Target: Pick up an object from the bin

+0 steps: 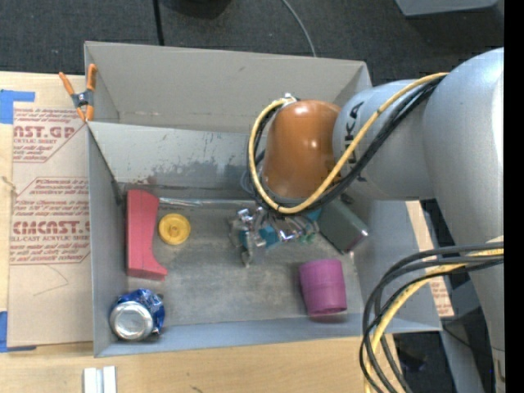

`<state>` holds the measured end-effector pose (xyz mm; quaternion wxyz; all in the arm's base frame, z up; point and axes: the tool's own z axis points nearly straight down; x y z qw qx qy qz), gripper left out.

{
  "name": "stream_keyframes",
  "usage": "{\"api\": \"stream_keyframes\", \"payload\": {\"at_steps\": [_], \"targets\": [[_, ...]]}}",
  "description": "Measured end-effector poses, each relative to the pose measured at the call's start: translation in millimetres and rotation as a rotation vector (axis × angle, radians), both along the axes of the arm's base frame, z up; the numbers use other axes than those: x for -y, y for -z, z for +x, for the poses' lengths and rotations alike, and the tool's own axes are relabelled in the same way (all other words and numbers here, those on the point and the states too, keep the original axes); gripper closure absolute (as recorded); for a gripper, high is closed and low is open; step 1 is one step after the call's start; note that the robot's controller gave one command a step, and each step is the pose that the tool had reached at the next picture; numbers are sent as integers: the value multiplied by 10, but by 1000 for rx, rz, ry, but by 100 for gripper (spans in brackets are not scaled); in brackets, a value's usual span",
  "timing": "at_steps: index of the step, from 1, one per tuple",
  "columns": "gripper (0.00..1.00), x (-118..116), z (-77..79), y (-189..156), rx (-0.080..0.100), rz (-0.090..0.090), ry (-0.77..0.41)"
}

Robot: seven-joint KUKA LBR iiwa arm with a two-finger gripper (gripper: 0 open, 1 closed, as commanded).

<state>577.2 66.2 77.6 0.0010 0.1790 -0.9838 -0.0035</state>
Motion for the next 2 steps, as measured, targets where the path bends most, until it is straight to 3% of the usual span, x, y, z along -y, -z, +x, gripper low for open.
{"api": "stream_keyframes", "payload": {"at_steps": [1, 2], "targets": [[100, 274, -25, 226, 2, 9, 17], [100, 308, -86, -107, -5, 4, -4]]}}
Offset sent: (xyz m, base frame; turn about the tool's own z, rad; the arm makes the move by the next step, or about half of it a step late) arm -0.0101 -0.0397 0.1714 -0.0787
